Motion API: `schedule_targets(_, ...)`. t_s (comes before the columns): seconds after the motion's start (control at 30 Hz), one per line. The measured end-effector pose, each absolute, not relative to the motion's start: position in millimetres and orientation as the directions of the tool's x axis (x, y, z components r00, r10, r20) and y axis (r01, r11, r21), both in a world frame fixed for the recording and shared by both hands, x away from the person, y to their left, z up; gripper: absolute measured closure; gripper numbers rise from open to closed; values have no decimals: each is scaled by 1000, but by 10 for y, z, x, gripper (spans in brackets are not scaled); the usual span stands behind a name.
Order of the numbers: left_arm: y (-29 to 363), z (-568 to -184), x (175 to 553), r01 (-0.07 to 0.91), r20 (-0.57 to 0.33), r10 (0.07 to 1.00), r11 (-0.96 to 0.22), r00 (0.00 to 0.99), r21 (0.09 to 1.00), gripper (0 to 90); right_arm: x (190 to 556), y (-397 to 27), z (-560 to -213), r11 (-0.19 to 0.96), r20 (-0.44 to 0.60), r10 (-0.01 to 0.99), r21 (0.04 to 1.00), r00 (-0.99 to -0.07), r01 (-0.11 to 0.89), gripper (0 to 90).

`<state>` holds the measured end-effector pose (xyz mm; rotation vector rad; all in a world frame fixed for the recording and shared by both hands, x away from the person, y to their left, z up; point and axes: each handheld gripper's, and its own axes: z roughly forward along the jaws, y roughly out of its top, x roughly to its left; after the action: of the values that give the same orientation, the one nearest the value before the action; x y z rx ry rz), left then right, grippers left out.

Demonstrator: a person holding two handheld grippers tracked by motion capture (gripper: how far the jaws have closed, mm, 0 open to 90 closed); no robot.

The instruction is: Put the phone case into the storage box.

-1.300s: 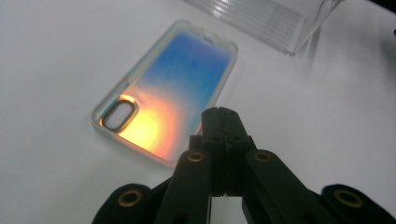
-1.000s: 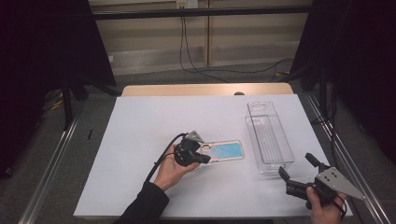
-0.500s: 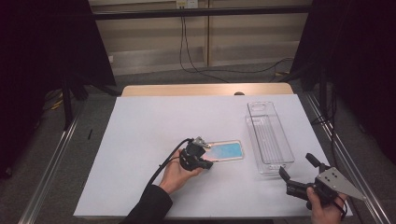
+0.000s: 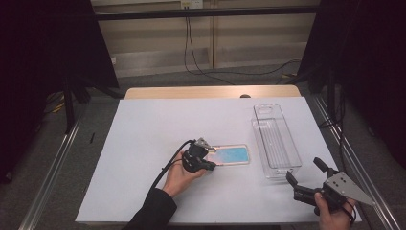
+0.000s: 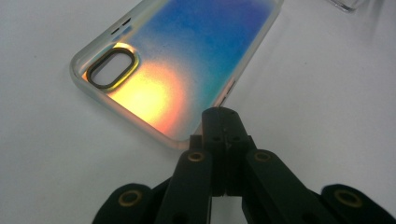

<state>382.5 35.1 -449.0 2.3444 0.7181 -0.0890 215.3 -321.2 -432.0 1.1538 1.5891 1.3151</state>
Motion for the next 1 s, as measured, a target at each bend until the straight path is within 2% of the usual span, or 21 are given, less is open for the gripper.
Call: schedule_targets(1.0, 413, -4491, 4091, 550, -214, 539, -600, 815, 581, 900, 2157, -3207, -4321, 62, -6, 951, 983, -308, 171, 0)
